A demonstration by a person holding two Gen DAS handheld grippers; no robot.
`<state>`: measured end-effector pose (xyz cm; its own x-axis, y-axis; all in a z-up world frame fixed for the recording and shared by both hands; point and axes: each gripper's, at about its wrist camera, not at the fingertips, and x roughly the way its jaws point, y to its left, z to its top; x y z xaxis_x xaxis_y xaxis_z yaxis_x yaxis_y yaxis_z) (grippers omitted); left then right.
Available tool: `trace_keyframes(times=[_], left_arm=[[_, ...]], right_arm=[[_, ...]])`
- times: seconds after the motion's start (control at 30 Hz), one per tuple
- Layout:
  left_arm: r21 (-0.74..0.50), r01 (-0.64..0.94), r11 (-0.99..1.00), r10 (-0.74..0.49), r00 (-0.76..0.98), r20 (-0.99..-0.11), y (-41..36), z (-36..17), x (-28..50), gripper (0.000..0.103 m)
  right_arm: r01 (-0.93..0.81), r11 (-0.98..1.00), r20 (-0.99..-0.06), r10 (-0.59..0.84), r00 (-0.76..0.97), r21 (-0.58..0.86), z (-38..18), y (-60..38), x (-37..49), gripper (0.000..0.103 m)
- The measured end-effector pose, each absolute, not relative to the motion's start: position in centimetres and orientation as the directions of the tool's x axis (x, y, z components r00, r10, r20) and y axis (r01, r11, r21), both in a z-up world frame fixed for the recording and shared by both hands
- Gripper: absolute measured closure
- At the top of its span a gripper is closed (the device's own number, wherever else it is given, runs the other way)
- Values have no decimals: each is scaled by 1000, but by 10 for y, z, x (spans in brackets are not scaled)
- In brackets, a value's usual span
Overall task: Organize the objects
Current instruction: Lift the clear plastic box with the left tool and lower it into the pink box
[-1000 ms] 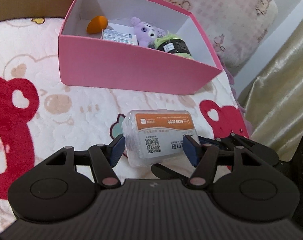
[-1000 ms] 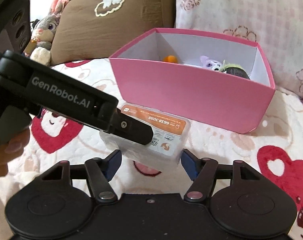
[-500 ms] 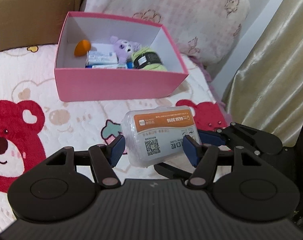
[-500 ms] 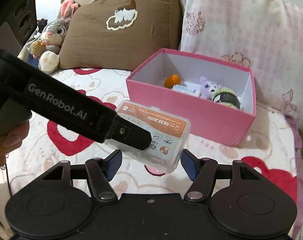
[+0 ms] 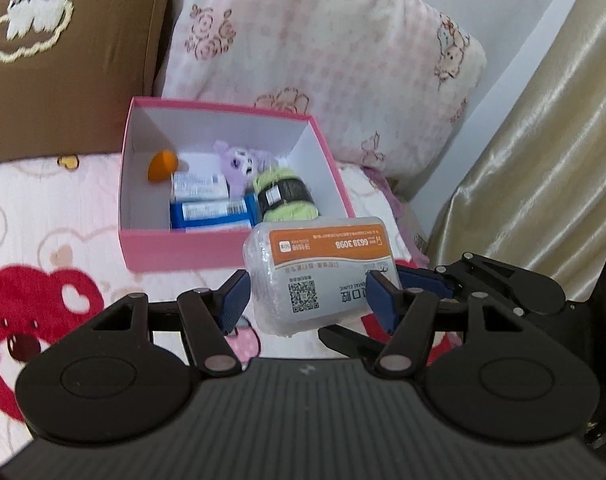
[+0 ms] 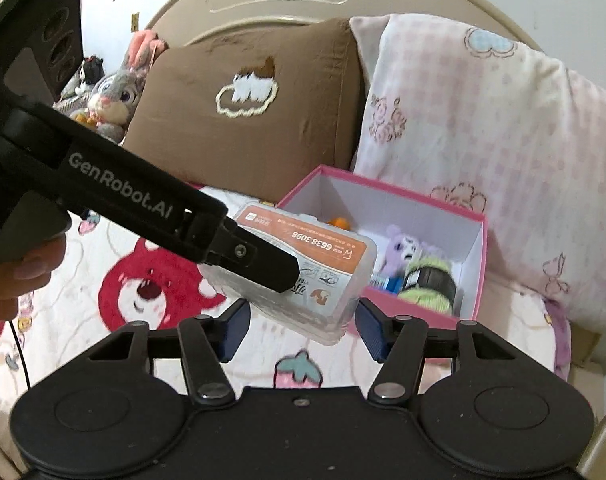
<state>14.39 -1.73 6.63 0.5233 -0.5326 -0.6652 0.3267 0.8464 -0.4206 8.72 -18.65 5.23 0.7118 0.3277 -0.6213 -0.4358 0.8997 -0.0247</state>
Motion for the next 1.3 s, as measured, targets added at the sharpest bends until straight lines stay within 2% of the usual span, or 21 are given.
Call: trace_keyframes(times=[0.17,0.3,0.6,0.93,1.3], left_arm=[[-415,305,857,-515,535,-670,-19,75,191,41],[-451,274,849,-525,531,-665,-22,69,236,41],[-467,182,865,-490,509,-708,-28,16,318,41],[-432,125,893,-433,500,-750,-30,-34,369,41],[-421,79,904,-401,505,-764,-33,-69,401,41]], right_arm=[[-419,908,-623,331,708,7,60,-194,129,47],[-402,915,-626,328,707,25,58,-202,171,49],[-407,913,-699,313,643,35,12,-201,258,50],[-383,919,-738,320,594,90,-38,-198,314,50],[-354,934,-806,245,539,48,-67,-183,354,51]])
